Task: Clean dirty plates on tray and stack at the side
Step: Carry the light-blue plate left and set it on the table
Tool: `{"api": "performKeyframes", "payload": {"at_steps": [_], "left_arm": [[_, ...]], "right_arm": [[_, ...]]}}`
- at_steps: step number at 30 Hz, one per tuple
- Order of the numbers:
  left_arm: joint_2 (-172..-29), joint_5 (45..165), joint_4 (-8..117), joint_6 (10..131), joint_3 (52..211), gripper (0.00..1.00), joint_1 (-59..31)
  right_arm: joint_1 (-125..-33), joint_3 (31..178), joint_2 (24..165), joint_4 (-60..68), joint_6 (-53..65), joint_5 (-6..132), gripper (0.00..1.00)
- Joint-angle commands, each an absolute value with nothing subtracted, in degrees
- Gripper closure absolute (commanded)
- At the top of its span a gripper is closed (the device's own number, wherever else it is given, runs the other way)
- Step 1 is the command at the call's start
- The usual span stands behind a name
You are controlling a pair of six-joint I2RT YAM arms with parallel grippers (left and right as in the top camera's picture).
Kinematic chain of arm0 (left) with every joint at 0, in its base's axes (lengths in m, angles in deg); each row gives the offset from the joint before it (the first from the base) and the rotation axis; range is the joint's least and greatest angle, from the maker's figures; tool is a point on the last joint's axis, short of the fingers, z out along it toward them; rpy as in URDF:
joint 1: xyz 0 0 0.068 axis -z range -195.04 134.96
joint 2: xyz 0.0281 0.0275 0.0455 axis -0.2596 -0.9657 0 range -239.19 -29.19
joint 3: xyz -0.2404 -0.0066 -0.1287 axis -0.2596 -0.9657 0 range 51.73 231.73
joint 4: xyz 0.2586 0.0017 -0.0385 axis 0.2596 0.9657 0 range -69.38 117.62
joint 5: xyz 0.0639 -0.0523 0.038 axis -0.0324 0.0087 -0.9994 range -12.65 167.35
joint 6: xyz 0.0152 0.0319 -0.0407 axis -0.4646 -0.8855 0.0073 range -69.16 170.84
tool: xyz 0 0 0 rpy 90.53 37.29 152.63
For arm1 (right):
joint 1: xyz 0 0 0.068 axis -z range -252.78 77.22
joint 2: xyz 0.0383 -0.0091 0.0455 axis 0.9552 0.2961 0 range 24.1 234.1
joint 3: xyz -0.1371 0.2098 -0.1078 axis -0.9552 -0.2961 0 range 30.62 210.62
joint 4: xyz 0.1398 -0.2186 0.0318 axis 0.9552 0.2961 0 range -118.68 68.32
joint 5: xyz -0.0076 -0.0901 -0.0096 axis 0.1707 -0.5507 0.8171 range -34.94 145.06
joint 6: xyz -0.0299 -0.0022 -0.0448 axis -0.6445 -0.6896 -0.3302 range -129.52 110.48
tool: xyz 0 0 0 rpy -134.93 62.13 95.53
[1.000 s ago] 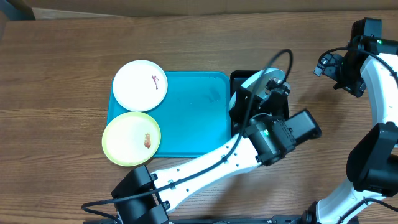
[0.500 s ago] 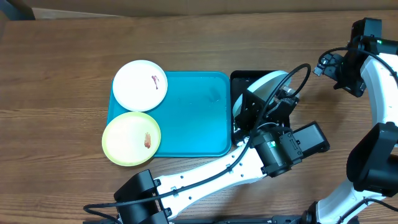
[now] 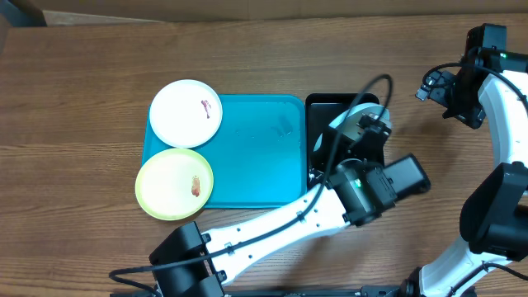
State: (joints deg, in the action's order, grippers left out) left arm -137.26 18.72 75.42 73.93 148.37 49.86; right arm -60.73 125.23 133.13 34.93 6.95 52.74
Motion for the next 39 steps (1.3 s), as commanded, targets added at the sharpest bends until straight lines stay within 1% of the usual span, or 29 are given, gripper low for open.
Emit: {"api": "performKeyframes", "payload": {"at_steps": [1, 4, 6, 10, 13, 15, 18, 24, 28, 32, 39], "left_arm": [[-137.81, 35.68, 76.28, 81.43, 150.03, 0.96, 44.4], [-137.81, 49.41, 76.23, 81.75, 150.03, 0.96, 37.88], [-137.81, 60.92, 76.14, 81.75, 150.03, 0.96, 31.52], [-137.81, 80.05, 75.51, 81.78, 150.03, 0.96, 19.89], [-137.81, 92.24, 74.61, 83.33, 150.03, 0.96, 10.1], [-137.81, 96.99, 74.13, 84.66, 150.03, 0.96, 4.09], [-137.81, 99.92, 74.18, 86.93, 150.03, 0.96, -4.91], [-137.81, 99.83, 75.77, 89.21, 150.03, 0.96, -20.08], [-137.81, 99.37, 77.85, 89.03, 150.03, 0.96, -29.74], [-137.81, 98.71, 79.62, 86.43, 150.03, 0.96, -39.29], [-137.83, 89.34, 81.87, 84.31, 149.55, 0.96, -52.71]], "right_arm": [[-60.64, 126.33, 132.7, 34.67, 6.95, 52.56, 0.0], [-60.64, 126.33, 132.7, 34.67, 6.97, 52.56, 0.0], [-60.64, 126.33, 132.7, 34.67, 6.97, 52.56, 0.0], [-60.64, 126.33, 132.7, 34.67, 6.97, 52.56, 0.0], [-60.64, 126.33, 132.7, 34.67, 6.97, 52.56, 0.0], [-60.64, 126.33, 132.7, 34.67, 6.97, 52.56, 0.0], [-60.66, 126.33, 132.7, 34.67, 6.97, 52.56, 0.0], [-60.64, 126.33, 132.7, 34.67, 6.97, 52.56, 0.0], [-60.66, 126.33, 132.7, 34.67, 6.97, 52.56, 0.0], [-60.66, 126.33, 132.7, 34.67, 6.97, 52.56, 0.0], [-60.64, 126.33, 132.7, 34.67, 6.95, 52.56, 0.0]]}}
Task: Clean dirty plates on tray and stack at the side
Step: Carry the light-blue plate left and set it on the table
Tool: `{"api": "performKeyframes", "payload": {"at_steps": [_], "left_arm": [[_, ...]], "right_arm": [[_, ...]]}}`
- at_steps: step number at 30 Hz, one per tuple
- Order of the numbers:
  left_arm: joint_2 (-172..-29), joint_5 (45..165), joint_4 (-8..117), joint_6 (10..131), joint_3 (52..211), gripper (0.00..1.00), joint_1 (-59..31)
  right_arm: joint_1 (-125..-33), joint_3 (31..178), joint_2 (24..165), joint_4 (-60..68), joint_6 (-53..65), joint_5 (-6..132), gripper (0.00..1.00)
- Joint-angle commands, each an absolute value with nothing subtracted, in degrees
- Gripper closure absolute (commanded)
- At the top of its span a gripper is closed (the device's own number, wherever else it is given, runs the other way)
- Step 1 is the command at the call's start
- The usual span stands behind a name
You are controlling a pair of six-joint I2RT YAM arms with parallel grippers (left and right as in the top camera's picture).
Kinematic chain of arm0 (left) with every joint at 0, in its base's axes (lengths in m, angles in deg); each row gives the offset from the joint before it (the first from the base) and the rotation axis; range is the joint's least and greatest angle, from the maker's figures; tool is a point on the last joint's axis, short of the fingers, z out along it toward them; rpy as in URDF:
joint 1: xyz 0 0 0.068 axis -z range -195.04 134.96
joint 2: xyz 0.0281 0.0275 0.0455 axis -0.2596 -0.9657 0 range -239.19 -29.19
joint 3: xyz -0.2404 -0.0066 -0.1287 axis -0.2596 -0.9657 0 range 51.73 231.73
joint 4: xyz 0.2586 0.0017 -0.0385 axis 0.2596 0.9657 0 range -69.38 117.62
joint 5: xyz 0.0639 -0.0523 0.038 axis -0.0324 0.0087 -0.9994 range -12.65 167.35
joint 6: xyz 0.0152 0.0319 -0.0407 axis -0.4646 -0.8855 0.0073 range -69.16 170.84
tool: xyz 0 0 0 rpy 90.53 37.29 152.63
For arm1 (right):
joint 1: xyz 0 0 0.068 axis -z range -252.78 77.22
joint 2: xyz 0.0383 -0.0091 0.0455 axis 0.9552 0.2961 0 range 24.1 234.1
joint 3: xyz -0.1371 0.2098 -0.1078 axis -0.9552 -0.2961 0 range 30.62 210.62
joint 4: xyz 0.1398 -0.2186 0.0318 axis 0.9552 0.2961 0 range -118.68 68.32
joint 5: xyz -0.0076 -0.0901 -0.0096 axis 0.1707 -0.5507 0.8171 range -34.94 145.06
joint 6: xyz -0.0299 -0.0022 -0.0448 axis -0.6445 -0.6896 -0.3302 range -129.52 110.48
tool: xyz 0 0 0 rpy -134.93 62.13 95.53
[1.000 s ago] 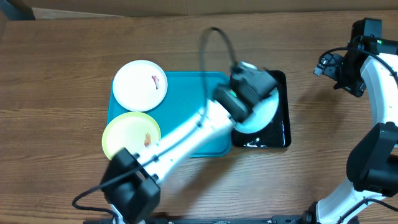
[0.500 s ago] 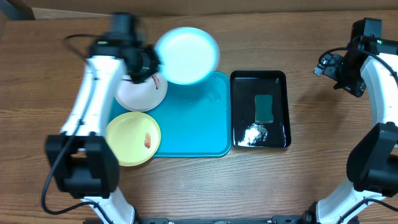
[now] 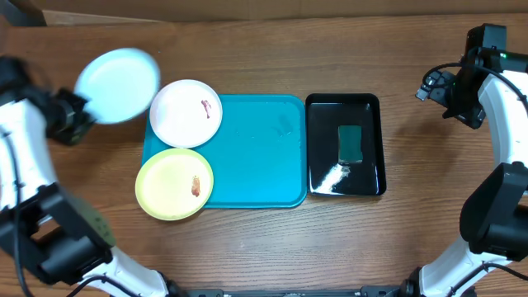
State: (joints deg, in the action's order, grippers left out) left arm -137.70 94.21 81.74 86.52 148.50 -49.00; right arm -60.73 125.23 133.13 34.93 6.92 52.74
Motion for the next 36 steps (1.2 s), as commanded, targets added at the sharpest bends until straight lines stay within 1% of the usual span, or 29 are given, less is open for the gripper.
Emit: {"api": "performKeyframes", "payload": {"at_steps": [1, 4, 9, 19, 28, 31, 32, 34, 35, 36], "left_arm": [[-137.83, 87.59, 81.83, 84.22, 149.33, 0.96, -54.09], [-137.83, 81.75, 81.02, 84.18, 148.02, 0.96, -57.22], [-137.83, 78.41, 77.39, 83.66, 143.47, 0.96, -57.98], [-137.83, 79.07, 65.13, 83.09, 129.77, 0.96, -56.74], [-137.85, 80.2, 59.51, 80.92, 125.48, 0.96, -54.0], [-137.85, 83.04, 58.37, 79.09, 125.48, 0.96, -53.06], [-137.85, 83.74, 58.16, 78.65, 125.48, 0.92, -52.82], [-137.83, 86.39, 58.29, 76.09, 125.75, 0.59, -52.5], [-137.83, 87.87, 58.97, 75.42, 126.23, 0.47, -52.5], [-137.83, 89.56, 59.97, 75.42, 127.17, 0.45, -52.5]], "right_arm": [[-60.66, 126.33, 132.7, 34.67, 6.95, 52.56, 0.0], [-60.66, 126.33, 132.7, 34.67, 6.97, 52.56, 0.0], [-60.64, 126.33, 132.7, 34.67, 6.95, 52.56, 0.0], [-60.64, 126.33, 132.7, 34.67, 6.95, 52.56, 0.0], [-60.66, 126.33, 132.7, 34.67, 6.95, 52.56, 0.0], [-60.64, 126.33, 132.7, 34.67, 6.97, 52.56, 0.0], [-60.64, 126.33, 132.7, 34.67, 6.97, 52.56, 0.0], [-60.64, 126.33, 132.7, 34.67, 6.97, 52.56, 0.0], [-60.64, 126.33, 132.7, 34.67, 6.97, 52.56, 0.0], [-60.64, 126.33, 132.7, 34.67, 6.97, 52.56, 0.0]]}}
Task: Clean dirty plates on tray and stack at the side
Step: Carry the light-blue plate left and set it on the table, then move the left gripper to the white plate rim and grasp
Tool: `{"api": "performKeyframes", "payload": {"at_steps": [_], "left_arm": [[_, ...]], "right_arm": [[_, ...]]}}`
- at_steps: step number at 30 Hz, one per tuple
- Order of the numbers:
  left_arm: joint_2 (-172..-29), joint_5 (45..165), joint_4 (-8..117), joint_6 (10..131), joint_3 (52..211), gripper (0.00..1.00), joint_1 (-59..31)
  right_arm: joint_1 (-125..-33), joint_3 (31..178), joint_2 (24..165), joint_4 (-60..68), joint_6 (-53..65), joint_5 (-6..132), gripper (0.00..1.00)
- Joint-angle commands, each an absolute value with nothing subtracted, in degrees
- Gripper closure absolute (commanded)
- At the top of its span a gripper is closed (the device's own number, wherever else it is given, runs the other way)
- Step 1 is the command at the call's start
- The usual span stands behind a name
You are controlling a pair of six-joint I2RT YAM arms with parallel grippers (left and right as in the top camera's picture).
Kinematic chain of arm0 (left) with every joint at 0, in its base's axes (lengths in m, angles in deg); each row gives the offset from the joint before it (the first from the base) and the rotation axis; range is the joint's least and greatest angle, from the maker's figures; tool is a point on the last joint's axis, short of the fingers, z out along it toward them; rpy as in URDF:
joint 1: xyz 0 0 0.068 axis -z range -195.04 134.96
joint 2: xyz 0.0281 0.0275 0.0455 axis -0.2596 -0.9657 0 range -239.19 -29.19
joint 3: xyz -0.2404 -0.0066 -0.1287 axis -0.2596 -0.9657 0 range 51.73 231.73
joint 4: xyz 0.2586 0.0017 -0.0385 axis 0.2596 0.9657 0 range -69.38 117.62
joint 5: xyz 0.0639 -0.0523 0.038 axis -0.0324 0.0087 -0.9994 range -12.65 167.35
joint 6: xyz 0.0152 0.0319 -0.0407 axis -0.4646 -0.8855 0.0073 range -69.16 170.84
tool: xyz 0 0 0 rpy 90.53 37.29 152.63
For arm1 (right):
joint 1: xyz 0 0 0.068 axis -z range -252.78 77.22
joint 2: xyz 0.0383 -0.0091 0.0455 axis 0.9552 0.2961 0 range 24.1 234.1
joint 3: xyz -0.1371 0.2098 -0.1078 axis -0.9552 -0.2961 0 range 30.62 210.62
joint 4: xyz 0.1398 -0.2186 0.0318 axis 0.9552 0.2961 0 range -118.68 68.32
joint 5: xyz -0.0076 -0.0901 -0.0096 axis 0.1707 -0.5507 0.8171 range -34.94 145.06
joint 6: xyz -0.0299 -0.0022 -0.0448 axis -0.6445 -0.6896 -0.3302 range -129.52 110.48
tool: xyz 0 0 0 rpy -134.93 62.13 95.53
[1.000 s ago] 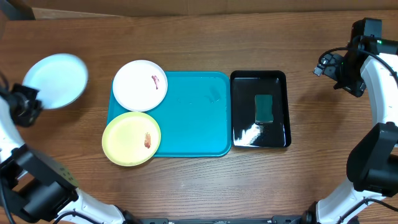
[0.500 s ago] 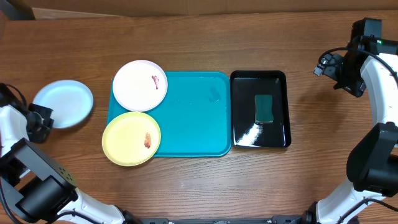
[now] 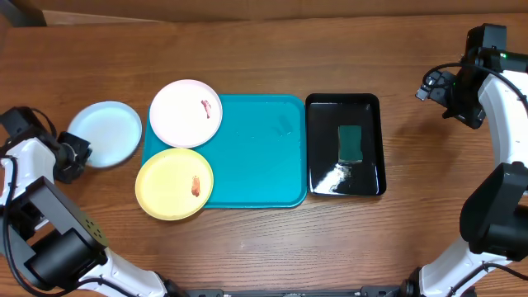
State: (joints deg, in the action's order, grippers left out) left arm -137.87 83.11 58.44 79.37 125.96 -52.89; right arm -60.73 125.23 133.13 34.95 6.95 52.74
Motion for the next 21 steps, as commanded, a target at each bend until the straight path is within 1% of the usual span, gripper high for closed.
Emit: {"api": "performKeyframes", "payload": {"at_steps": [1, 7, 9, 11, 13, 14, 15, 18, 21], "left_arm": [[-137.83, 90.87, 61.26, 75.42, 128.48, 0.44, -52.5], [-137.81, 92.03, 71.93, 72.6, 139.89, 0.58, -51.47], [-137.81, 92.51, 73.04, 71.85, 141.64, 0.65, -49.96], [-137.83, 92.88, 72.89, 70.39, 141.83, 0.67, -47.51], [-137.87, 91.35, 72.56, 68.6, 141.68, 0.66, -43.95], [-137.87, 90.23, 72.21, 68.53, 141.61, 0.59, -42.22], [-137.87, 89.25, 71.77, 68.53, 141.53, 0.55, -40.43], [-138.15, 87.39, 70.94, 67.44, 141.44, 0.54, -35.51], [-138.64, 82.21, 71.1, 67.52, 141.4, 0.54, -31.27]], "right_arm": [[-60.64, 126.33, 132.7, 34.67, 6.95, 52.56, 0.0], [-60.66, 126.33, 132.7, 34.67, 6.95, 52.56, 0.0], [-60.64, 126.33, 132.7, 34.67, 6.97, 52.56, 0.0], [-60.64, 126.33, 132.7, 34.67, 6.97, 52.56, 0.0], [-60.66, 126.33, 132.7, 34.67, 6.97, 52.56, 0.0], [-60.64, 126.33, 132.7, 34.67, 6.97, 52.56, 0.0], [-60.64, 126.33, 132.7, 34.67, 6.97, 52.56, 0.0], [-60.64, 126.33, 132.7, 34.67, 6.95, 52.56, 0.0], [-60.64, 126.33, 132.7, 34.67, 6.95, 52.56, 0.0]]}}
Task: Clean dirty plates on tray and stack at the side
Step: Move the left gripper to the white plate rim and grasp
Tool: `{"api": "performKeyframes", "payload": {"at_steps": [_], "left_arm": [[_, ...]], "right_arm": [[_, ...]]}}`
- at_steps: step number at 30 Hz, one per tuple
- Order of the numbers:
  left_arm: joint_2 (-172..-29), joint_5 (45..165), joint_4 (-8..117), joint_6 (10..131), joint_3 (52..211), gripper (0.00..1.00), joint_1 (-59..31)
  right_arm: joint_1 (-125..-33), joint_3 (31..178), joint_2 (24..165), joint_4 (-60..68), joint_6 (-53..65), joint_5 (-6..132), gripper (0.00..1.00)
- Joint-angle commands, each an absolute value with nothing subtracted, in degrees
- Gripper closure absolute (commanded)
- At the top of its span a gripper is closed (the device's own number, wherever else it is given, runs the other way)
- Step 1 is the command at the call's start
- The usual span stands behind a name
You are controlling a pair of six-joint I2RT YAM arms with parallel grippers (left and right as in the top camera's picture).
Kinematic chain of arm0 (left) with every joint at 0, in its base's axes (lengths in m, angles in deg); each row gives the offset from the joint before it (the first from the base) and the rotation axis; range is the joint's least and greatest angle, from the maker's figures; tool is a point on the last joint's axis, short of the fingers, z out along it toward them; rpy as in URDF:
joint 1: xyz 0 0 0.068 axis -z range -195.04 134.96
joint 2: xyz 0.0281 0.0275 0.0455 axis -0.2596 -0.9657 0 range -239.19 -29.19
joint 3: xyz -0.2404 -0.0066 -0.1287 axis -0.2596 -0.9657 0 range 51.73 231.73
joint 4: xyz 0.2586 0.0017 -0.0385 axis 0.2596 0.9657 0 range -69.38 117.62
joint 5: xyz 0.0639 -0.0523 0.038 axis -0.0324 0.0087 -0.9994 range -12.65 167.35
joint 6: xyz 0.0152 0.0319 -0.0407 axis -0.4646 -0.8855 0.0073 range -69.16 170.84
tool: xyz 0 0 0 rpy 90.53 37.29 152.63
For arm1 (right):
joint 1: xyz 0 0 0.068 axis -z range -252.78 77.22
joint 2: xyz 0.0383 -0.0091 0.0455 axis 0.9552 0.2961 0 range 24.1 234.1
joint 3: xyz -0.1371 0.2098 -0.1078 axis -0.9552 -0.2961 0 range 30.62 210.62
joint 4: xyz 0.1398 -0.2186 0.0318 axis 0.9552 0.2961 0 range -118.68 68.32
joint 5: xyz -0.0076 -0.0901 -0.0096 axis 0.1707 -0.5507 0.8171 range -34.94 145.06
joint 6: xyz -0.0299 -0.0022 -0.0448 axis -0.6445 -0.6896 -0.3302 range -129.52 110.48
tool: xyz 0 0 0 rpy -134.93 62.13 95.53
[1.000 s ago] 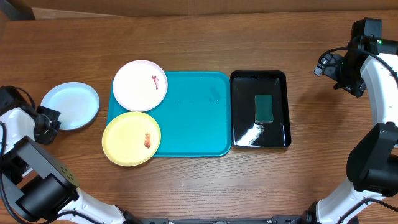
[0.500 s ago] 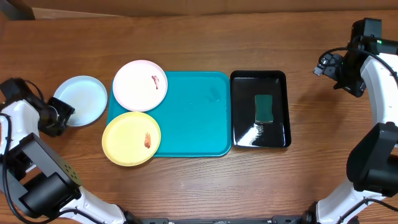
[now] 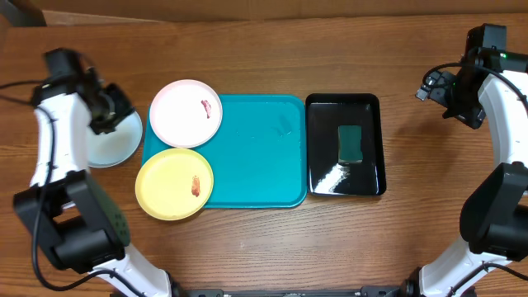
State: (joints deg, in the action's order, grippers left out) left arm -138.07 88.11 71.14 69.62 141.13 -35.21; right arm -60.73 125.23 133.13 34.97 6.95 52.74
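A teal tray point(image 3: 256, 165) lies mid-table. On its left end sit a white plate point(image 3: 183, 115) with a red smear and a yellow plate point(image 3: 172, 186) with an orange-red stain. A pale blue plate point(image 3: 115, 147) rests on the table just left of the tray. My left gripper point(image 3: 114, 114) hovers over that plate's far rim and covers part of it; its jaws are too dark to read. My right gripper point(image 3: 429, 86) hangs at the far right, away from everything, its fingers too small to judge.
A black basin point(image 3: 375, 165) stands right of the tray with a green sponge point(image 3: 350, 144) and some water glare in it. Bare wooden table surrounds the tray.
My left gripper has gone from the blue plate's left edge to above its far rim. The blue plate lies where it was on the table. The right arm has not moved.
My left arm first reached across to the black basin with a pale plate over it. Then it held the blue plate in the air at the far left. The plate then lay on the table beside the tray, and it stays there now.
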Motion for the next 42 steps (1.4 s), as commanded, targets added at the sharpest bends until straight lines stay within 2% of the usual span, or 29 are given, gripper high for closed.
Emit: {"api": "performKeyframes", "payload": {"at_steps": [1, 7, 17, 21, 28, 34, 42], "left_arm": [[-139.05, 80.05, 71.12, 67.52, 141.26, 0.54, -29.96], [-141.83, 76.75, 70.99, 67.55, 141.13, 0.56, -26.27], [-148.89, 77.34, 71.31, 67.52, 141.13, 0.6, -27.12], [-149.78, 77.38, 70.94, 67.52, 141.13, 0.66, -27.03], [-149.83, 77.64, 70.72, 67.55, 141.13, 0.86, -26.99], [-149.83, 78.39, 70.7, 67.5, 141.13, 0.83, -26.99], [-149.83, 78.41, 69.83, 67.52, 140.3, 0.85, -26.97]], "right_arm": [[-60.64, 126.33, 132.7, 34.67, 6.97, 52.56, 0.0], [-60.64, 126.33, 132.7, 34.67, 6.97, 52.56, 0.0], [-60.66, 126.33, 132.7, 34.67, 6.97, 52.56, 0.0], [-60.66, 126.33, 132.7, 34.67, 6.97, 52.56, 0.0], [-60.66, 126.33, 132.7, 34.67, 6.97, 52.56, 0.0], [-60.66, 126.33, 132.7, 34.67, 6.97, 52.56, 0.0], [-60.64, 126.33, 132.7, 34.67, 6.97, 52.56, 0.0]]}}
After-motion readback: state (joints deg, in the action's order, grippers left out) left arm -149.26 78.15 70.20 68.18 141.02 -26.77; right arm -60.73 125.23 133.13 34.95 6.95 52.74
